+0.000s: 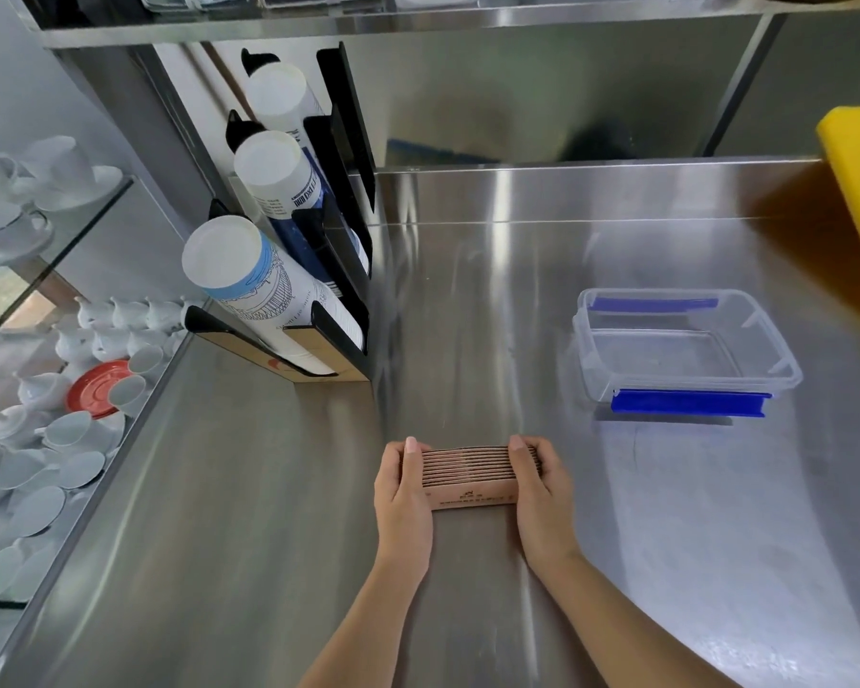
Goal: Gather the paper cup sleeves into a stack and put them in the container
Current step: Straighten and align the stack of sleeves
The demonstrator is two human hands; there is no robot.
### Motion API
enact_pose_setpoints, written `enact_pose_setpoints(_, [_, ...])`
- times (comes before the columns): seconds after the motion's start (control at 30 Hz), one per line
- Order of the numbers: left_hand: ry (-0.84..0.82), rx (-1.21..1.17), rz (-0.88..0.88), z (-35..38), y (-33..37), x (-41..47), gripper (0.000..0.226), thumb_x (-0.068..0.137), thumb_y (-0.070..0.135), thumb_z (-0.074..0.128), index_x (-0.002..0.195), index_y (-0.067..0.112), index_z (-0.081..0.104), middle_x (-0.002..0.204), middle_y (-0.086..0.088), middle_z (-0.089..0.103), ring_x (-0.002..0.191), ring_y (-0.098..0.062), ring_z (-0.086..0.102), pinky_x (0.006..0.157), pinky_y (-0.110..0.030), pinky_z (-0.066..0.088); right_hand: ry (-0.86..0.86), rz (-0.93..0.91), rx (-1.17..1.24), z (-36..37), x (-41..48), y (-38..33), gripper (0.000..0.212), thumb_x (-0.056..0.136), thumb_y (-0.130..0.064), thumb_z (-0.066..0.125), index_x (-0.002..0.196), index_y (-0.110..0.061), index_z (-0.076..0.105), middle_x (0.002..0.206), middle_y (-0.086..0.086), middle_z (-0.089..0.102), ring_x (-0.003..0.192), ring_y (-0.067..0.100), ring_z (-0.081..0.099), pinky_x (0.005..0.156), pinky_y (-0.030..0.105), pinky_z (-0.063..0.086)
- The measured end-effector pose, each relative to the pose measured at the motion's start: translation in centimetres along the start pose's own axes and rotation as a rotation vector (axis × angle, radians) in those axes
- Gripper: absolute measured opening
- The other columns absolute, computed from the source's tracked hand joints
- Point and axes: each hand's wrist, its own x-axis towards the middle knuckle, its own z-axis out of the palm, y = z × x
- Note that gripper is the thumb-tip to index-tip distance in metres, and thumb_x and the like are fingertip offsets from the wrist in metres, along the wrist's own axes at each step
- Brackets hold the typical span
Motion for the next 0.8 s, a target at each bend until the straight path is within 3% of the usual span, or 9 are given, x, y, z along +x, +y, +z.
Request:
enact_pose_setpoints(0.13, [-0.224, 0.080, 0.030, -1.5, 0.2, -0.5, 0.015, 0.086, 0.031, 0.057, 0.087, 0.017, 0.054, 0.080, 0.001, 0.061, 0.073, -0.006, 0.061, 0.063, -0.012, 0.050, 0.002, 0.006, -0.020, 0.0, 0.0, 0.0, 0.021, 0.094, -0.023, 0.047, 0.075, -0.018, 0.057, 0.071, -0.004, 0.058, 0.065, -0.002, 0.053, 0.060, 0.007, 0.042])
enact_pose_setpoints(0.23, [-0.393, 0.325, 0.060, -4.0, 0.1, -0.4, 0.060, 0.059, 0.048, 0.072, 0.112, 0.033, 0.048, 0.104, 0.003, 0.060, 0.100, -0.009, 0.059, 0.087, -0.024, 0.049, -0.033, 0.015, -0.043, -0.3, 0.0, -0.1, 0.022, 0.094, -0.025, 0.045, 0.076, -0.020, 0.056, 0.073, -0.004, 0.058, 0.064, -0.006, 0.053, 0.063, 0.010, 0.043])
enact_pose_setpoints(0.3, [-0.465, 0.450, 0.077, -5.6, -0.1, -0.1, 0.077, 0.054, 0.044, 0.078, 0.122, 0.037, 0.041, 0.120, 0.003, 0.056, 0.113, -0.013, 0.054, 0.099, -0.032, 0.044, -0.052, 0.006, -0.074, -0.4, -0.1, -0.2, 0.023, 0.095, -0.026, 0.043, 0.076, -0.021, 0.055, 0.074, -0.005, 0.058, 0.066, -0.006, 0.053, 0.063, 0.008, 0.042])
enact_pose_setpoints(0.43, [-0.399, 0.667, 0.140, -7.2, -0.5, 0.3, 0.072, 0.062, 0.036, 0.076, 0.126, 0.028, 0.044, 0.126, 0.005, 0.055, 0.118, -0.012, 0.052, 0.108, -0.040, 0.041, -0.062, 0.013, -0.113, -0.4, -0.1, -0.5, 0.021, 0.095, -0.028, 0.042, 0.081, -0.021, 0.055, 0.078, -0.005, 0.059, 0.077, 0.005, 0.054, 0.069, 0.018, 0.042])
enact_pose_setpoints(0.53, [-0.323, 0.697, 0.178, -6.8, -0.1, 0.0, 0.050, 0.073, 0.026, 0.074, 0.112, 0.041, 0.048, 0.119, 0.006, 0.059, 0.113, -0.013, 0.054, 0.104, -0.041, 0.043, -0.081, 0.005, -0.128, -0.5, -0.1, -0.6, 0.020, 0.096, -0.028, 0.041, 0.081, -0.023, 0.054, 0.078, -0.006, 0.058, 0.077, 0.003, 0.054, 0.065, 0.007, 0.042])
enact_pose_setpoints(0.67, [-0.284, 0.699, 0.173, -6.4, 0.0, -0.2, 0.043, 0.074, 0.026, 0.073, 0.100, 0.048, 0.047, 0.114, 0.006, 0.060, 0.109, -0.013, 0.055, 0.103, -0.039, 0.044, -0.175, 0.017, -0.194, -1.1, 0.2, -1.0, 0.022, 0.096, -0.030, 0.040, 0.084, -0.018, 0.054, 0.077, -0.007, 0.058, 0.076, 0.005, 0.054, 0.062, 0.001, 0.040])
enact_pose_setpoints(0.8, [-0.292, 0.693, 0.150, -6.5, -0.1, -0.1, 0.040, 0.070, 0.036, 0.072, 0.103, 0.044, 0.051, 0.114, 0.007, 0.061, 0.109, -0.015, 0.056, 0.101, -0.043, 0.045, -0.308, 0.068, -0.202, -2.9, 0.3, -1.4, 0.015, 0.093, -0.032, 0.047, 0.097, -0.023, 0.058, 0.093, -0.007, 0.063, 0.091, 0.006, 0.057, 0.079, 0.013, 0.042])
